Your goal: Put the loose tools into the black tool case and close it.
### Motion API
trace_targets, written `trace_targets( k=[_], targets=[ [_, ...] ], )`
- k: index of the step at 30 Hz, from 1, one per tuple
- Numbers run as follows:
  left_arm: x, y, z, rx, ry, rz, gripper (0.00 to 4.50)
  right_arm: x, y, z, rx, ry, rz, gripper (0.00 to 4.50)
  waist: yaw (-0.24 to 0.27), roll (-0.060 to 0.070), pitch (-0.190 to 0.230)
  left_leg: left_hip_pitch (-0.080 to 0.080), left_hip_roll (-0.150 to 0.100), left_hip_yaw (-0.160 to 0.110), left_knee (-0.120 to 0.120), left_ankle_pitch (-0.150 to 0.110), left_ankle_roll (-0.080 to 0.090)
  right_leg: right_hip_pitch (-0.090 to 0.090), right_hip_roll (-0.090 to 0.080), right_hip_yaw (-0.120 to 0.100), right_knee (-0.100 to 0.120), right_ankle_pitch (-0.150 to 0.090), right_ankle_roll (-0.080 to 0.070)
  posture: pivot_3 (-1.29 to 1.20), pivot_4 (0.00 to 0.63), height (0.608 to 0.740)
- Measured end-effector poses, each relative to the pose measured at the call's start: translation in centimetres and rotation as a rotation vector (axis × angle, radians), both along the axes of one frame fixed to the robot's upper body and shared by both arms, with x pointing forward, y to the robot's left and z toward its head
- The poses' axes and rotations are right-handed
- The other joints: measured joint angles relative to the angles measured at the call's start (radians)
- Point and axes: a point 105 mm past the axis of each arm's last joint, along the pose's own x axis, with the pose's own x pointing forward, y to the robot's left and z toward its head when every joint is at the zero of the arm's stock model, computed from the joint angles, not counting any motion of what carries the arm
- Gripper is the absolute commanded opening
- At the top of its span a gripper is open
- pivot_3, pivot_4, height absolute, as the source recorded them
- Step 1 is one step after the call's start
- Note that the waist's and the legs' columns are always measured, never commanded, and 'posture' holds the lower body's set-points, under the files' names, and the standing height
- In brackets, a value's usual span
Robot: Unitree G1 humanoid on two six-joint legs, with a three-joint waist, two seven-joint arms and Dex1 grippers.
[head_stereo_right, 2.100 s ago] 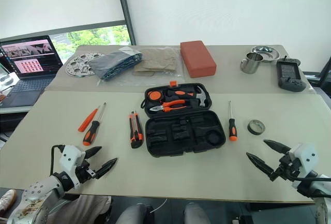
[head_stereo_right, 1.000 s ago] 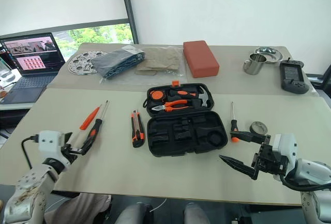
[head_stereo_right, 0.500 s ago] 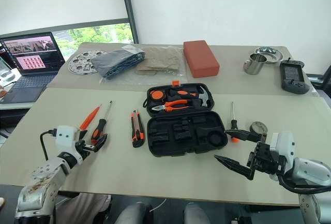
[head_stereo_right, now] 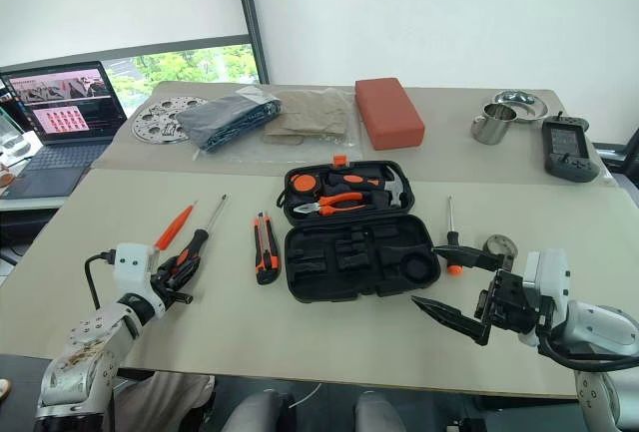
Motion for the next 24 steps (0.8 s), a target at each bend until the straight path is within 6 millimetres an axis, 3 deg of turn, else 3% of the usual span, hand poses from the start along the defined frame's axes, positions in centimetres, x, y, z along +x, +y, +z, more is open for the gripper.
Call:
trace_targets(
  k=[5, 9, 11, 15, 19, 24],
  targets=[
    [0.9, -1.0, 4.4, 0.046, -0.126, -0.228, 0.97, -0.4, -1.1, -0.1, 0.0, 0.011, -0.037, 4.5, 0.003, 0.0, 0.0, 0.0, 0.0, 0.001, 0.0, 0.0, 0.0, 0.0, 0.0, -0.001, 0.0, 0.0, 0.0, 0.0, 0.15, 0.727],
    [1.5, -4.4, 8.1, 0.254, -0.243, -0.588, 0.97, -0.7, -2.4, -0.3, 0.009, 0.029, -0.077, 4.5, 0.004, 0.001, -0.001, 0.0, -0.002, 0.004, 0.0, 0.0, 0.0, 0.0, -0.001, -0.001, -0.002, 0.0, 0.0, 0.0, 0.15, 0.727],
    [1.9, -5.8, 8.2, 0.282, -0.254, -0.683, 0.97, -0.8, -2.7, -0.4, 0.01, 0.037, -0.084, 4.5, 0.007, 0.001, -0.001, 0.0, -0.002, 0.005, 0.0, 0.0, 0.0, 0.001, -0.001, -0.001, -0.001, 0.0, 0.0, 0.0, 0.15, 0.727],
    [4.7, -10.6, 8.7, 0.415, -0.291, -0.943, 0.97, -0.8, -3.4, -0.3, 0.011, 0.029, -0.114, 4.5, 0.01, 0.001, 0.0, -0.002, -0.004, 0.004, 0.003, 0.0, 0.0, 0.0, 0.002, -0.003, -0.001, 0.0, 0.0, 0.0, 0.15, 0.727],
    [6.4, -14.3, 9.1, 0.488, -0.301, -1.089, 0.97, -1.1, -3.9, -0.3, 0.021, 0.021, -0.143, 4.5, 0.002, 0.001, 0.0, -0.004, -0.005, 0.004, 0.002, 0.0, 0.001, -0.001, 0.003, -0.002, -0.002, 0.0, 0.001, 0.0, 0.15, 0.727],
    [6.6, -17.0, 8.0, 0.456, -0.223, -1.188, 0.97, -1.8, -5.4, -0.1, 0.053, -0.002, -0.259, 4.5, -0.001, 0.002, 0.0, -0.005, -0.004, 0.002, 0.001, 0.0, 0.001, -0.001, 0.004, -0.001, -0.001, -0.001, 0.001, 0.0, 0.15, 0.727]
  ],
)
